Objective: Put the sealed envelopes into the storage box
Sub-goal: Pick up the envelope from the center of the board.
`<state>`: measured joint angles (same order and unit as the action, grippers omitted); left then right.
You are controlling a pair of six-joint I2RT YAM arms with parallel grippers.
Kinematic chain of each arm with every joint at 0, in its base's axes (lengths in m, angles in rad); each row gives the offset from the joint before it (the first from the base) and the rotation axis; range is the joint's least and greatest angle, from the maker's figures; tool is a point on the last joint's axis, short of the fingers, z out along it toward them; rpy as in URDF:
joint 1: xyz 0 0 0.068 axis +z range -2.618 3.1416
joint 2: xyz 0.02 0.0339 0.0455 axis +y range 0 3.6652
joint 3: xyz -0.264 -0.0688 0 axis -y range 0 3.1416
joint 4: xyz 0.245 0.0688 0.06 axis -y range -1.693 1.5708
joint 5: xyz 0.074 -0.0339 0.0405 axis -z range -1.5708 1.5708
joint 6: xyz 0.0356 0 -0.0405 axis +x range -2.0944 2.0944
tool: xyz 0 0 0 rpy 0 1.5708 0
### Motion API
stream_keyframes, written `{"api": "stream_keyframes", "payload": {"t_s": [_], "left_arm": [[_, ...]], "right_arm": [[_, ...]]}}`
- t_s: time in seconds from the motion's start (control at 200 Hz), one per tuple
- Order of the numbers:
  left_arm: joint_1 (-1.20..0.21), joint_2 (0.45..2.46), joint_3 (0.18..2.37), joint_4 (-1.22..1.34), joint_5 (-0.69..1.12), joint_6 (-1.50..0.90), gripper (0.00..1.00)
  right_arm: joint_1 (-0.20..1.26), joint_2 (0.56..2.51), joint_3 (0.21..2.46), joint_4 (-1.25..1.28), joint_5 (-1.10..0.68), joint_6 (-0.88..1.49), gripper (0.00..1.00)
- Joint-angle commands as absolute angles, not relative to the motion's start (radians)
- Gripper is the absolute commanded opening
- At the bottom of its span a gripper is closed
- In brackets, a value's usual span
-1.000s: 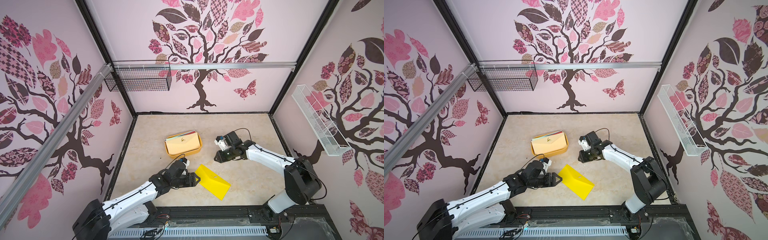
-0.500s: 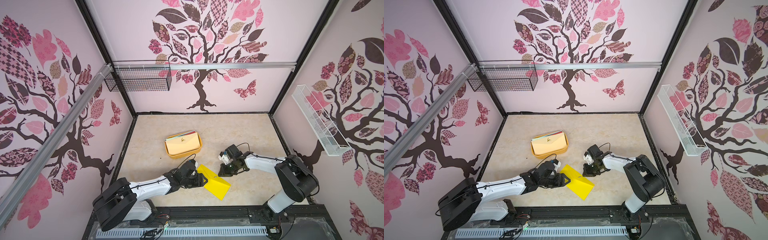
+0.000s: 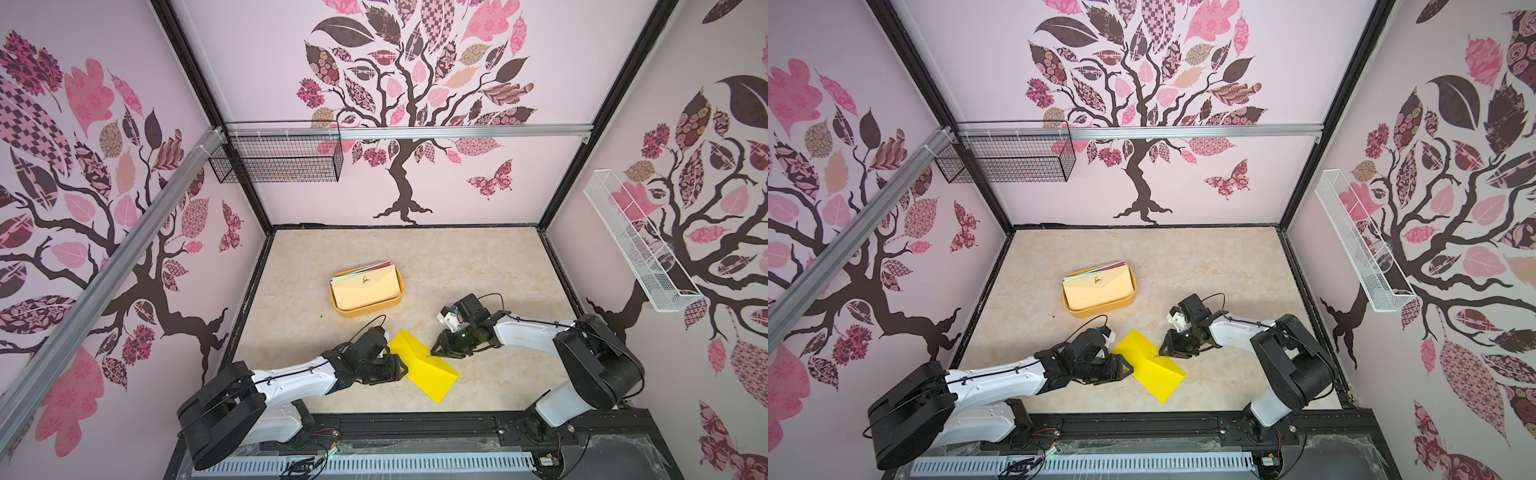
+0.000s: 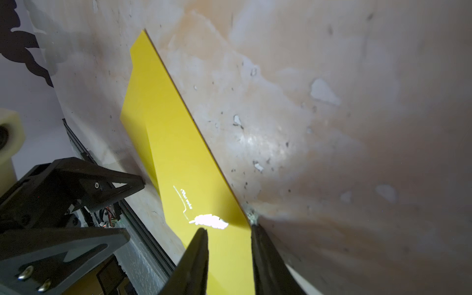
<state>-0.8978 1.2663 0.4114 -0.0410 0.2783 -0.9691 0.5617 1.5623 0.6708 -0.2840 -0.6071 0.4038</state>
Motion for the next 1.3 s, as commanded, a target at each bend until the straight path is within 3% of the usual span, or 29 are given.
{"api": "stream_keyframes", "payload": {"t_s": [0.0,0.47,0.715,1.085,1.29], "left_arm": [[-0.904,1.311,0.405,-0.016,0.294,-0.973,0.60],[-0.904,1.359,0.419,0.008,0.289,-0.956,0.57],[-0.904,1.343,0.414,-0.023,0.269,-0.945,0.56],[-0.904,1.369,0.410,-0.019,0.256,-0.946,0.40],[-0.904,1.374,0.397,-0.018,0.247,-0.946,0.31]], "right_arm": [[0.587,1.583,0.649,-0.284,-0.620,0.439,0.34],[0.593,1.511,0.603,-0.021,-0.827,0.606,0.35],[0.593,1.498,0.713,-0.398,-0.444,0.372,0.34],[0.709,1.606,0.771,-0.465,-0.316,0.343,0.38],[0.744,1.624,0.775,-0.457,-0.333,0.375,0.40]]}}
